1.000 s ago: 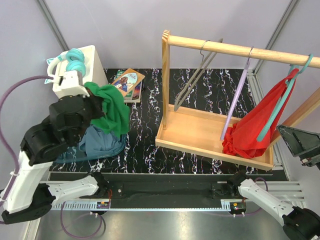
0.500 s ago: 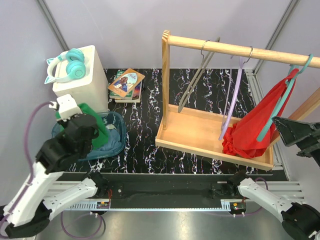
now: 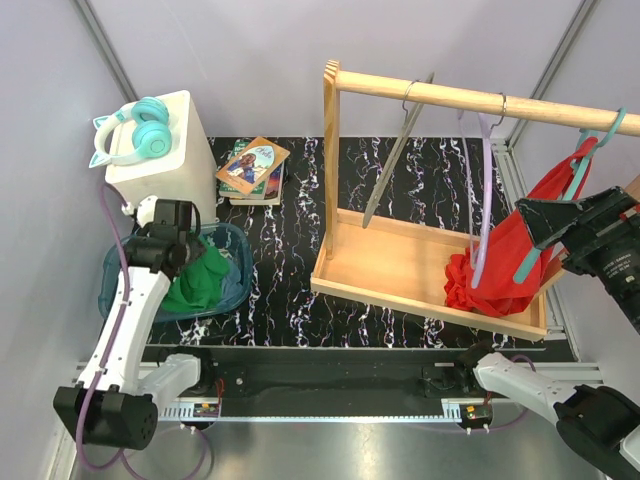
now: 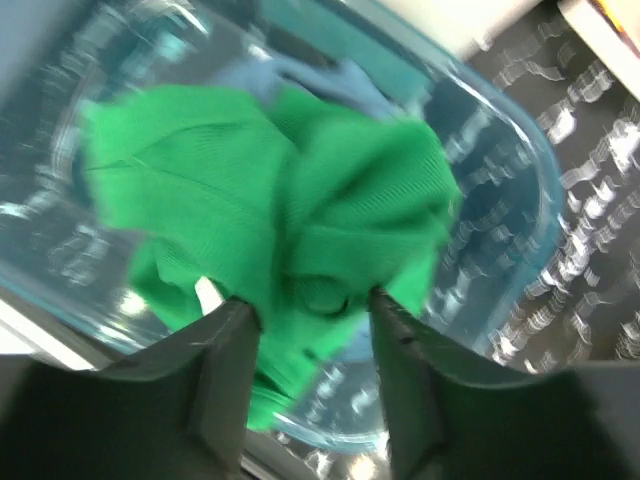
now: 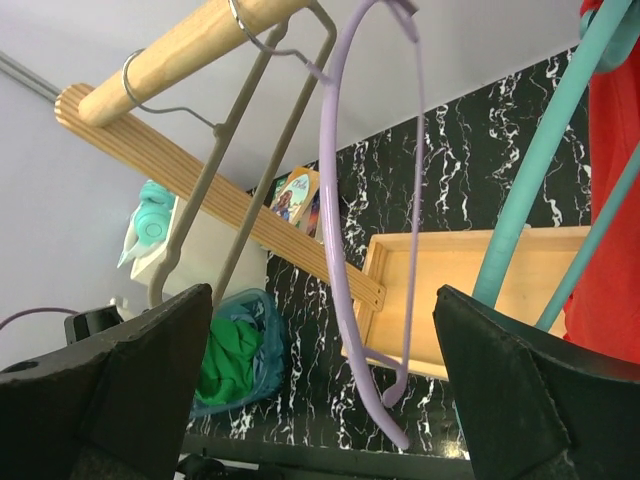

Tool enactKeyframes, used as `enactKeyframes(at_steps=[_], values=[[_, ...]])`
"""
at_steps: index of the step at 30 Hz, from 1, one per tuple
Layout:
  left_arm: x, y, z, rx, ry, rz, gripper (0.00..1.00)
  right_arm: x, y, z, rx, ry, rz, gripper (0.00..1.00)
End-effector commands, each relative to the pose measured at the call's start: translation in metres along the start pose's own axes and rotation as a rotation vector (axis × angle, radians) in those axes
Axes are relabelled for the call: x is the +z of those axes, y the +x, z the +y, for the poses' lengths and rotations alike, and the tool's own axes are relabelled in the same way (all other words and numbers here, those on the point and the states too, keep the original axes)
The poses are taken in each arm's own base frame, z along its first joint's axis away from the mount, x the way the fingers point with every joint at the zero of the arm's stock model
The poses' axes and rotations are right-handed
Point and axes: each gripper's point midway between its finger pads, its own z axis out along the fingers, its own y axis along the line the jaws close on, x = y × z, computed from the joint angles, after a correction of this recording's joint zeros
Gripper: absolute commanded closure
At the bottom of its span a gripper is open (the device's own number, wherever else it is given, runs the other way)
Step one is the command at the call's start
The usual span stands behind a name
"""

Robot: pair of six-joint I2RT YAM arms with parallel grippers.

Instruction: Remove the tank top from the hanger

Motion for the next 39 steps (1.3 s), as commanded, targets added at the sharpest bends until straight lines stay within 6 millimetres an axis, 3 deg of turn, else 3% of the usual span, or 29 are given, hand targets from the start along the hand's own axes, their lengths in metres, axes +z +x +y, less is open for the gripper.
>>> enactKeyframes(at_steps=[1,2,3,4,5,10,15,18,22,23,26,31,35,39], values=[[-0.034,-0.013,-0.038,-0.179,0.218,0.021,0.31,-0.006,-0.001,-0.024,-0.019,0.115,-0.012,0.0],[-0.041,-0.017,-0.041,-0.2,0.244,0.001,0.19,-0.007,-0.006,-0.026,-0.014,0.124,-0.034,0.0],[-0.048,-0.021,-0.041,-0.206,0.264,-0.02,0.15,-0.007,-0.008,-0.028,-0.015,0.133,-0.042,0.0],[-0.056,-0.029,-0.044,-0.21,0.284,-0.042,0.04,-0.009,-0.012,-0.03,-0.016,0.145,-0.061,0.0],[-0.062,-0.03,-0.046,-0.202,0.303,-0.055,0.02,-0.01,-0.015,-0.031,-0.019,0.149,-0.073,0.0],[-0.094,-0.042,-0.064,-0.171,0.407,-0.104,0.01,-0.014,-0.031,-0.045,-0.042,0.243,-0.139,0.0],[-0.133,-0.034,-0.104,-0.033,0.557,-0.102,0.01,-0.008,-0.038,-0.057,-0.106,0.357,-0.148,0.0],[-0.155,-0.02,-0.13,0.078,0.655,-0.068,0.03,0.005,-0.031,-0.056,-0.126,0.377,-0.118,0.0],[-0.192,-0.002,-0.159,0.188,0.839,-0.048,0.08,0.025,-0.004,-0.064,-0.112,0.44,-0.04,0.06],[-0.207,-0.004,-0.167,0.183,0.92,-0.058,0.08,0.029,0.001,-0.065,-0.089,0.455,-0.034,0.07],[-0.229,0.0,-0.18,0.241,1.071,-0.072,0.08,0.04,0.014,-0.075,-0.091,0.516,-0.013,0.07],[-0.235,0.009,-0.197,0.362,1.13,-0.066,0.07,0.041,0.011,-0.081,-0.096,0.556,-0.042,0.05],[-0.242,0.008,-0.212,0.43,1.166,-0.075,0.07,0.043,0.002,-0.065,-0.077,0.47,-0.067,0.05],[-0.248,0.003,-0.225,0.466,1.186,-0.092,0.06,0.034,-0.01,-0.066,-0.053,0.463,-0.116,0.05]])
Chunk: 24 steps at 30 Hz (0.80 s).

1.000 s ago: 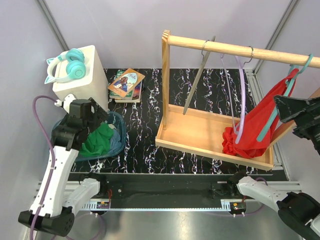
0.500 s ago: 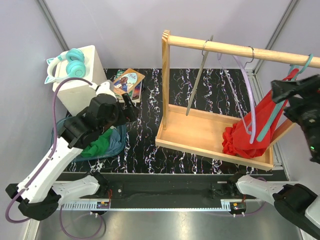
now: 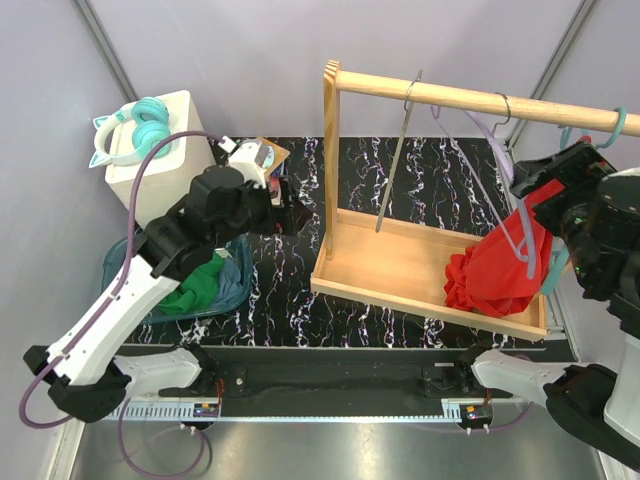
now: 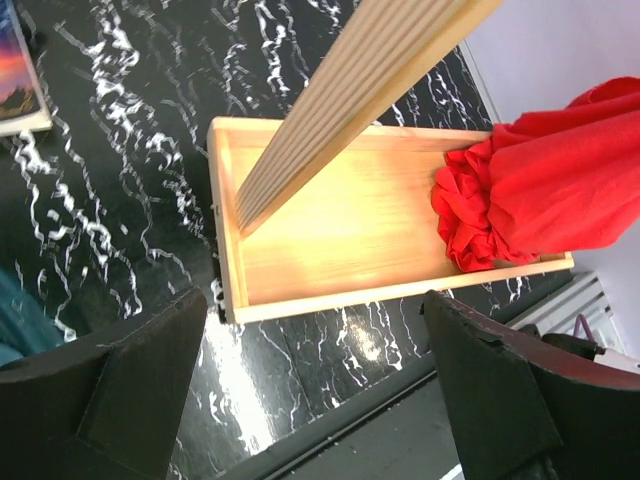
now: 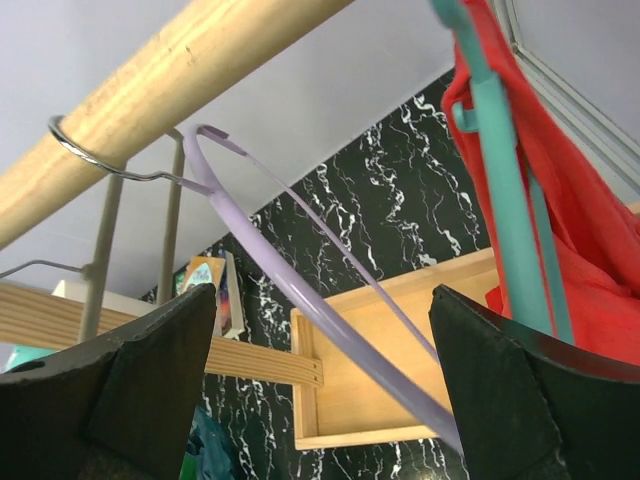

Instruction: Remove the tank top from the hanger

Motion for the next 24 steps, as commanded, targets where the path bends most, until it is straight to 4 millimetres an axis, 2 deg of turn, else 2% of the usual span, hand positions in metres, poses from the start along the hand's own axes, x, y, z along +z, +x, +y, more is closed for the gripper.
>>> enactKeyframes(at_steps=[1,5,6,9,13,15,22,24], values=[[0.002,-0.027,-0.025,0.088,0.102,-0.053,0.06,-0.02,-0.004,-0.041,-0.068,0.09,-0.005,0.04],[0.01,-0.023,-0.037,0.094,0.162,-0.018,0.06,-0.029,-0.029,-0.044,-0.123,0.082,-0.079,0.05],[0.01,-0.023,-0.04,0.095,0.171,-0.017,0.05,-0.034,-0.041,-0.047,-0.121,0.082,-0.113,0.06],[0.014,-0.024,-0.044,0.092,0.186,-0.013,0.05,-0.035,-0.049,-0.055,-0.194,0.13,-0.139,0.08],[0.018,-0.026,-0.045,0.098,0.188,-0.01,0.05,-0.033,-0.04,-0.078,-0.293,0.236,-0.117,0.08],[0.018,-0.027,-0.047,0.1,0.193,-0.012,0.05,-0.027,-0.03,-0.082,-0.351,0.265,-0.09,0.09],[0.024,-0.029,-0.052,0.102,0.21,0.005,0.04,-0.016,-0.006,-0.096,-0.388,0.34,-0.058,0.07],[0.027,-0.028,-0.055,0.101,0.219,0.017,0.04,-0.013,0.005,-0.1,-0.381,0.342,-0.037,0.11]])
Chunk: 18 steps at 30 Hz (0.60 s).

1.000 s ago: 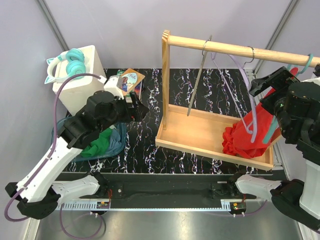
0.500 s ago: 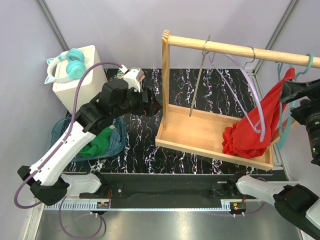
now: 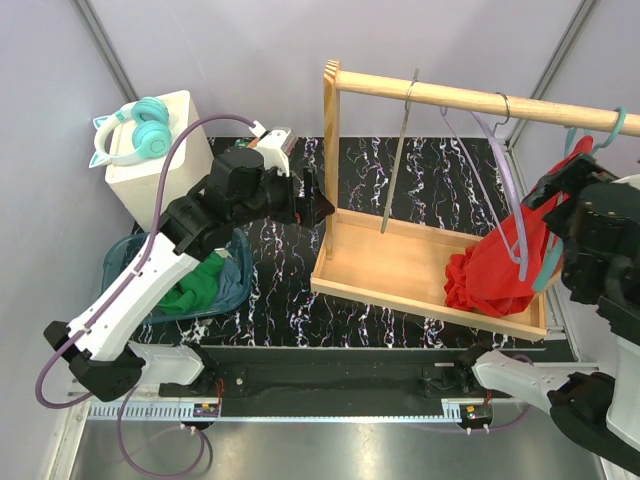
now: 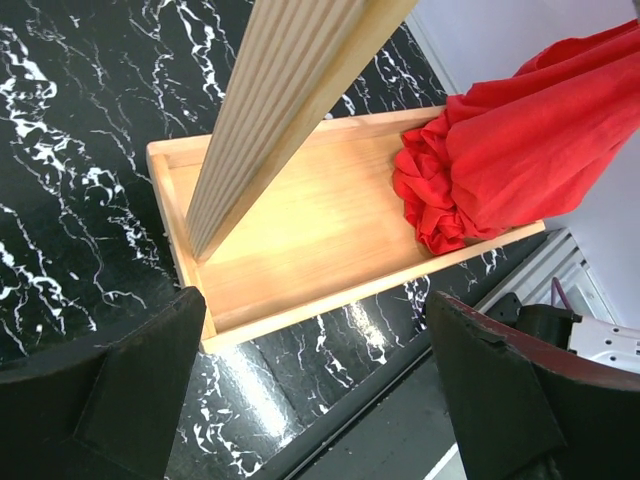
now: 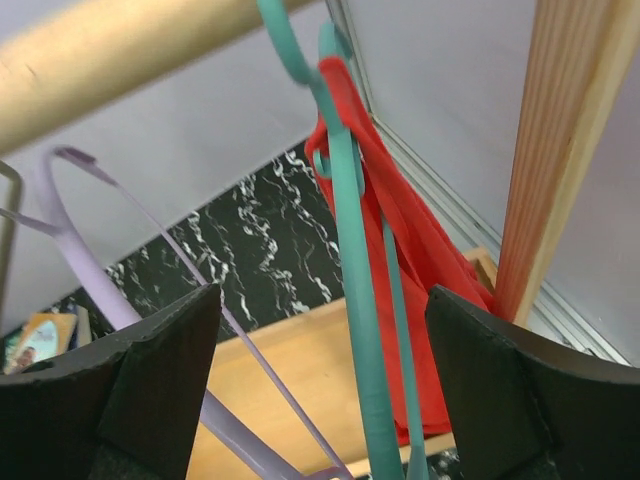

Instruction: Remove the tank top from the hanger

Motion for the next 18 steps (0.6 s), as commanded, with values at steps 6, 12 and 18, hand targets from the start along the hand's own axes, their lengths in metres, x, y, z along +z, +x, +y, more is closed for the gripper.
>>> enactKeyframes(at_steps=[6,12,18], values=[[0.003,-0.021,-0.024,0.02,0.1,-0.027,0.04,-0.005,0.061,-0.045,-0.145,0.097,0.139,0.41],[0.002,-0.019,-0.027,0.004,0.115,-0.014,0.04,-0.005,0.061,-0.041,-0.074,0.071,0.117,0.68],[-0.003,-0.012,-0.031,-0.024,0.136,0.003,0.05,-0.011,0.052,-0.04,0.082,0.004,0.06,0.8]])
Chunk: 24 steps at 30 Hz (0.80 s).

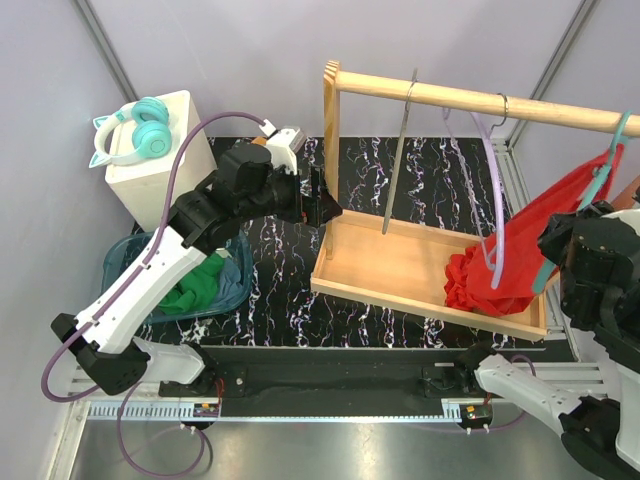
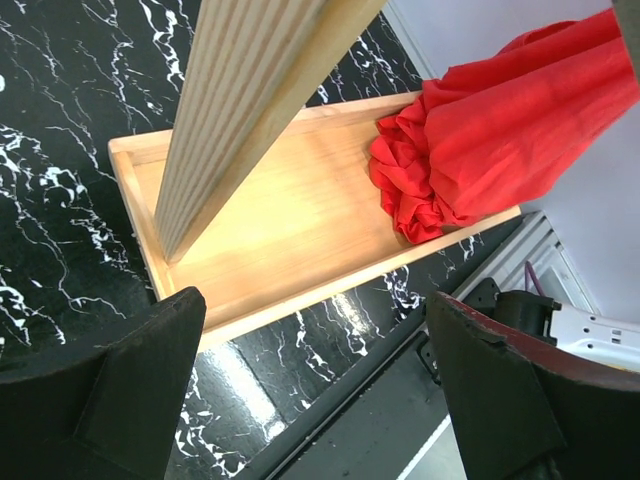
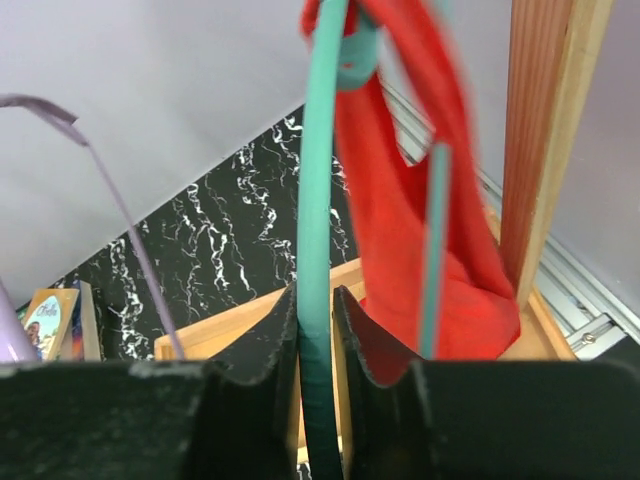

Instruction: Remove the tank top from the hanger

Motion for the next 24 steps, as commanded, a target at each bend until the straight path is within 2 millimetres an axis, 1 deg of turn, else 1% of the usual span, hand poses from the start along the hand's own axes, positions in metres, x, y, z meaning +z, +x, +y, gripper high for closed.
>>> enactKeyframes(at_steps=[1,2,3,5,7,8,9,11,15,18,19,20,24], values=[[-0.014,-0.011,-0.021,-0.012,0.085,-0.032,0.05,-0.009,0.004,-0.009,0.078,-0.047,-0.005,0.8],[-0.015,-0.01,-0.022,-0.024,0.092,-0.028,0.05,-0.011,0.004,-0.01,0.099,-0.075,-0.017,0.8],[-0.015,-0.006,-0.025,-0.033,0.107,-0.014,0.05,-0.013,-0.002,-0.005,0.137,-0.106,-0.038,0.82],[-0.015,-0.002,-0.028,-0.071,0.127,0.001,0.05,-0.017,-0.006,-0.005,0.17,-0.132,-0.051,0.9],[-0.013,0.006,-0.031,-0.098,0.153,0.022,0.05,-0.02,-0.012,-0.004,0.17,-0.151,-0.057,0.97],[-0.015,0.008,-0.034,-0.123,0.163,0.022,0.05,-0.021,-0.013,-0.003,0.151,-0.161,-0.057,0.99],[-0.011,0.014,-0.032,-0.137,0.164,0.032,0.05,-0.022,-0.015,-0.001,0.145,-0.17,-0.058,1.0],[-0.015,0.017,-0.034,-0.163,0.179,0.029,0.05,-0.027,-0.02,0.004,0.137,-0.21,-0.055,1.0],[-0.015,0.029,-0.038,-0.192,0.196,0.043,0.05,-0.037,-0.035,0.017,0.152,-0.306,-0.079,1.0],[-0.016,0.036,-0.044,-0.207,0.212,0.048,0.05,-0.044,-0.04,0.034,0.161,-0.389,-0.065,1.0],[-0.016,0.037,-0.046,-0.21,0.216,0.046,0.05,-0.049,-0.041,0.042,0.158,-0.441,-0.053,1.0],[-0.019,0.038,-0.05,-0.211,0.225,0.048,0.05,-0.051,-0.043,0.05,0.157,-0.469,-0.053,1.0],[-0.02,0.044,-0.06,-0.216,0.257,0.055,0.05,-0.064,-0.053,0.068,0.165,-0.579,-0.061,1.0]])
